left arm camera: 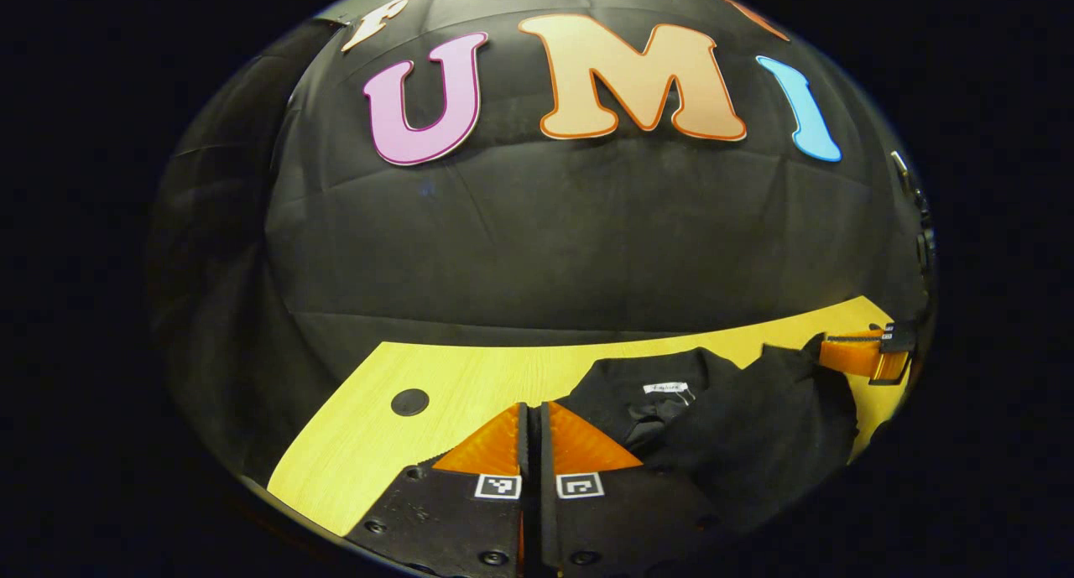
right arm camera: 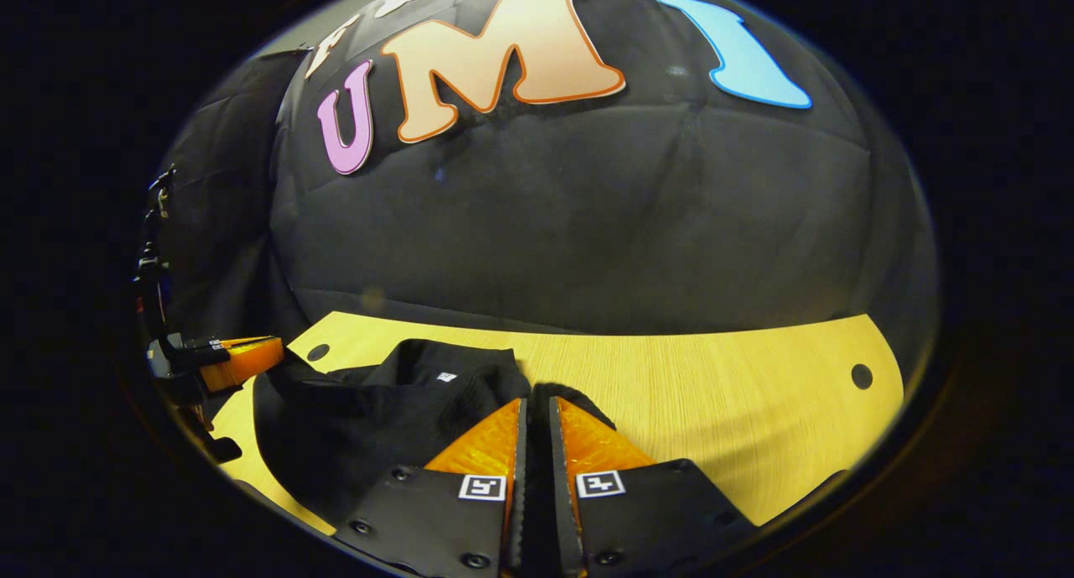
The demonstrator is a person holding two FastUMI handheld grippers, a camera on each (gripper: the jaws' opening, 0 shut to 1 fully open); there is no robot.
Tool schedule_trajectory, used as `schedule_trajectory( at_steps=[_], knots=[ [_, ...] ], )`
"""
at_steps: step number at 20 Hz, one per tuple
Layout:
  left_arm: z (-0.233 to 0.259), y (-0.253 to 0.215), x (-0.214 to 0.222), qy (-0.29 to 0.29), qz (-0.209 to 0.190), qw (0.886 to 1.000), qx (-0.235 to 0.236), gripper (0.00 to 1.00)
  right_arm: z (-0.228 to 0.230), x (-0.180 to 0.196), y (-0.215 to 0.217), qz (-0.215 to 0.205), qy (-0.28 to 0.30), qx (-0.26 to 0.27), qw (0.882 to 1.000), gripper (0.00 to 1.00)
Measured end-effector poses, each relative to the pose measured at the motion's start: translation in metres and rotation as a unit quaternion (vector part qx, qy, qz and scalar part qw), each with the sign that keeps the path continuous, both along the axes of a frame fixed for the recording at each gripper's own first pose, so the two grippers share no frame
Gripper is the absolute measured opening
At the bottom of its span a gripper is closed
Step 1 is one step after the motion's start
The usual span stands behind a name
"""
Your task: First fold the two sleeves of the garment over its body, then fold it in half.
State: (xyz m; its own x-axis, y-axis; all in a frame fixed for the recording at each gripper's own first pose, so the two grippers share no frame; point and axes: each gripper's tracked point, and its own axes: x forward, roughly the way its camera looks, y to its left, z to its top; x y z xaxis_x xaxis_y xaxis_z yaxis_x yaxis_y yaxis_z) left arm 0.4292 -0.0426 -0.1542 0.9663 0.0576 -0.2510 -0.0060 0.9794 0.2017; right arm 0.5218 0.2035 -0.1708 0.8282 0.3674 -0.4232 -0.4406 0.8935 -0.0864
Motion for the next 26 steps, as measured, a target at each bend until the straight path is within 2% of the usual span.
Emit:
schedule_trajectory(
  at_steps=[1,2,3,4,5,7,8,9,10,11,14,17,21,24,26],
  knots=[
    [0.005,-0.005,0.000,-0.004,-0.005,1.000,-0.001,0.06,0.002,-0.002,0.000,0.003,0.001,0.002,1.000,0.18],
    [0.007,-0.007,-0.003,-0.003,-0.009,1.000,0.001,0.08,0.006,-0.006,0.001,0.008,-0.001,0.002,1.000,0.27],
    [0.007,-0.010,-0.005,0.000,-0.014,1.000,0.002,0.21,0.010,-0.009,0.001,0.011,-0.003,0.000,1.000,0.36],
    [0.010,-0.013,-0.008,0.001,-0.017,1.000,0.000,0.34,0.014,-0.013,0.003,0.016,-0.005,-0.001,1.000,0.41],
    [0.014,-0.016,-0.011,0.000,-0.020,1.000,-0.006,0.47,0.018,-0.018,0.001,0.018,-0.007,-0.002,1.000,0.61],
    [0.022,-0.019,-0.017,-0.001,-0.021,1.000,-0.011,0.73,0.028,-0.028,0.001,0.022,-0.011,-0.004,1.000,0.67],
    [0.025,-0.020,-0.022,0.000,-0.021,1.000,-0.009,0.77,0.034,-0.033,-0.001,0.022,-0.015,-0.008,1.000,0.74],
    [0.029,-0.021,-0.027,0.001,-0.023,1.000,-0.007,0.81,0.043,-0.038,-0.002,0.020,-0.026,-0.011,0.999,0.83],
    [0.036,-0.021,-0.032,0.000,-0.021,1.000,-0.004,0.81,0.053,-0.043,-0.003,0.019,-0.039,-0.012,0.999,0.85],
    [0.044,-0.020,-0.037,-0.005,-0.020,1.000,-0.001,0.85,0.064,-0.050,-0.004,0.019,-0.050,-0.010,0.999,0.93],
    [0.079,-0.017,-0.057,-0.036,-0.023,0.999,0.016,0.93,0.096,-0.078,-0.005,0.024,-0.078,0.008,0.997,1.00],
    [0.119,-0.018,-0.081,-0.071,-0.037,0.996,0.031,0.94,0.126,-0.113,-0.011,0.024,-0.109,0.003,0.994,0.97],
    [0.173,-0.033,-0.129,-0.123,-0.067,0.990,0.028,0.93,0.168,-0.169,-0.005,0.020,-0.162,0.010,0.987,0.99],
    [0.202,-0.045,-0.168,-0.158,-0.087,0.983,0.026,0.93,0.195,-0.237,-0.006,0.019,-0.213,0.007,0.977,0.98],
    [0.208,-0.056,-0.195,-0.164,-0.108,0.980,0.010,0.93,0.193,-0.274,-0.009,0.012,-0.226,0.006,0.974,0.98]
  ],
)
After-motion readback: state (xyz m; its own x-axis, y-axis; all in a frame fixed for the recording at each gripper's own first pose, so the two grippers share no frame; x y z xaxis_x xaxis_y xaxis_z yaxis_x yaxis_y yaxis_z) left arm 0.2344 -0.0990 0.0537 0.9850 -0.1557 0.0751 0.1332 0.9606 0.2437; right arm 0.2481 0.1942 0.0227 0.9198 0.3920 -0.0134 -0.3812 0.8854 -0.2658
